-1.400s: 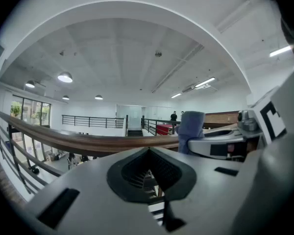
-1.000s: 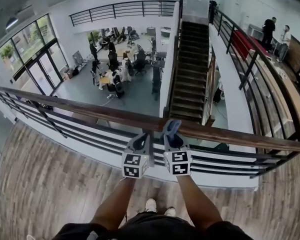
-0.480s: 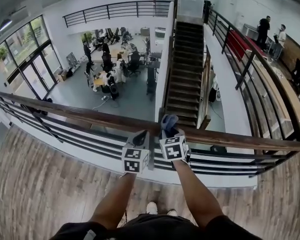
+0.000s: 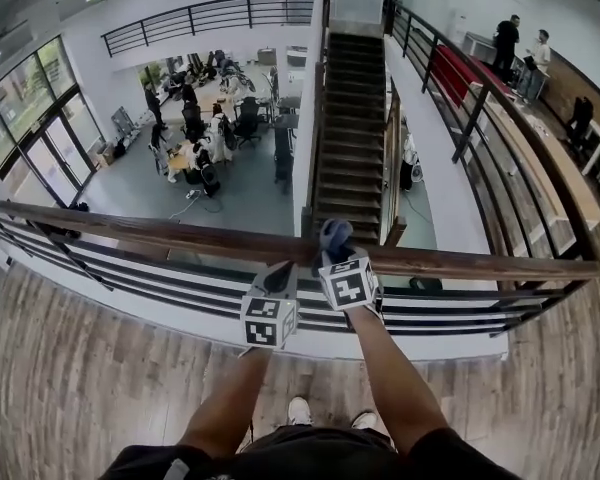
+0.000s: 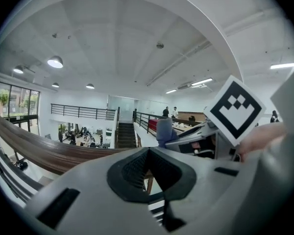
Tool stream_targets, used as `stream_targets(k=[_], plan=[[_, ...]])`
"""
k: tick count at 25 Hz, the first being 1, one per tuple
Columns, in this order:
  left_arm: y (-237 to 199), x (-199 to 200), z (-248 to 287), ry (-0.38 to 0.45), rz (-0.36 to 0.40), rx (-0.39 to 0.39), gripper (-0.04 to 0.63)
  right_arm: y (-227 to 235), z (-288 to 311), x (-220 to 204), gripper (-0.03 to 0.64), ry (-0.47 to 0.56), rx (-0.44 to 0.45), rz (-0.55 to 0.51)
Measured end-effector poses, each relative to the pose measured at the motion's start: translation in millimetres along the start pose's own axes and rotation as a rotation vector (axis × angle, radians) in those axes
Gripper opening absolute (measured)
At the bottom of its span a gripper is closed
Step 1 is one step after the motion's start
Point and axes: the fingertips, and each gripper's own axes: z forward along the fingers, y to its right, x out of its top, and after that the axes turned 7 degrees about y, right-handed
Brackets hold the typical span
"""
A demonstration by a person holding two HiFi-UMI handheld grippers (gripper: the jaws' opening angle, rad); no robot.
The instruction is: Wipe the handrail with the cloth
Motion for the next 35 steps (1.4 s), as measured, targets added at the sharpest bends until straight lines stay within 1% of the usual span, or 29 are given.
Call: stream_targets(k=[4, 8, 10, 13, 19, 23, 28, 30, 32, 35], plan=[[35.1, -8.5, 9.0, -0.014, 0.021, -0.009, -0.002, 37.7, -17.9, -20.3, 0.103, -0.008, -0.003, 0.028], [74.8, -17.3, 23.5, -0.032, 0.052, -0.016, -0.002, 75.6, -37.4, -32.1, 0.103, -0.015, -0.002, 0.023], [100.0, -18.9, 31.3, -0.032, 0.051, -0.012, -0.002, 96.7, -47.5, -38.6, 0.103, -0.011, 0.011, 0.013], [134.3, -16.3, 43.0, -0.022, 0.042, 0.000, -0.002, 124.6, -62.6, -49.0, 0.104, 0.000, 0.025, 0.017], [193.9, -4.9, 64.5, -0.005, 0.062, 0.011, -0.002, 185.6, -94.8, -73.8, 0.104, -0.007, 0.017, 0.029], [233.2, 1.2, 87.0, 0.000, 0.064, 0.023, -0.002, 234.5, -117.6, -81.5, 0.104, -0.013, 0.004, 0.029], [277.7, 1.7, 107.0, 0.015, 0.104, 0.071, -0.002, 285.9, -142.2, -97.7, 0.104, -0.013, 0.005, 0.030], [299.9, -0.2, 114.7, 0.004, 0.091, 0.069, -0.002, 305.8, -153.8, -105.2, 0.104, -0.009, 0.004, 0.025], [320.3, -2.4, 120.4, 0.000, 0.100, 0.068, -0.002, 323.7, -166.7, -116.3, 0.104, -0.006, -0.002, 0.031], [354.0, -5.4, 134.5, 0.002, 0.102, 0.051, -0.002, 359.4, -185.1, -131.6, 0.104, -0.003, -0.032, 0.040]])
